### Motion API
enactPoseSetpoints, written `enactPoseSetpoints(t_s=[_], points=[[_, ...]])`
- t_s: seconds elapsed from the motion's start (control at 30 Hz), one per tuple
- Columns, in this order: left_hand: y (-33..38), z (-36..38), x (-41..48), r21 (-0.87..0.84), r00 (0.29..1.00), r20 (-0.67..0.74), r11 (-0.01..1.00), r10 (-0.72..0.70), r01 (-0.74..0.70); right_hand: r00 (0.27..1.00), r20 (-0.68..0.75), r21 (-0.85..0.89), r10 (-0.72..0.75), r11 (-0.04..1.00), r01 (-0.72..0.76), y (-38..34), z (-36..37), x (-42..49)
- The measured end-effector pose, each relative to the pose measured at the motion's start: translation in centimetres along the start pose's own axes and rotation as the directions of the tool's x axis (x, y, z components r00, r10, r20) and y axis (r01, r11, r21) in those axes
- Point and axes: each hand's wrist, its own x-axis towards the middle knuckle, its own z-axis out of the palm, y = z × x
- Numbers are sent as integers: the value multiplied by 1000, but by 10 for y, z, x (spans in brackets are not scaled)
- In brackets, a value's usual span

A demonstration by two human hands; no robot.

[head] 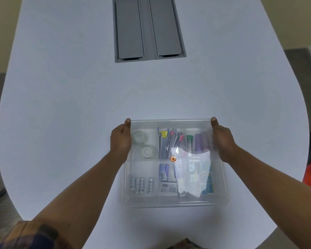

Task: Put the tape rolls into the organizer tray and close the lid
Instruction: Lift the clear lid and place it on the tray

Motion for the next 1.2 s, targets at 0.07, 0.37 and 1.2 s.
enactPoseSetpoints(t_s=[0.07, 0.37, 1.2], points=[[1, -1, 4, -21, 999, 12, 999, -37, 37, 999, 30, 30, 23, 999, -24, -3, -2, 1], [-1, 1, -1, 7, 1000, -11, 1000, 8, -8, 1000, -17, 3, -18, 1000, 18, 0, -1, -4], [-105, -44, -173, 188, 995, -65, 980, 71, -57, 969, -162, -71, -187, 982, 178, 138, -27, -122]])
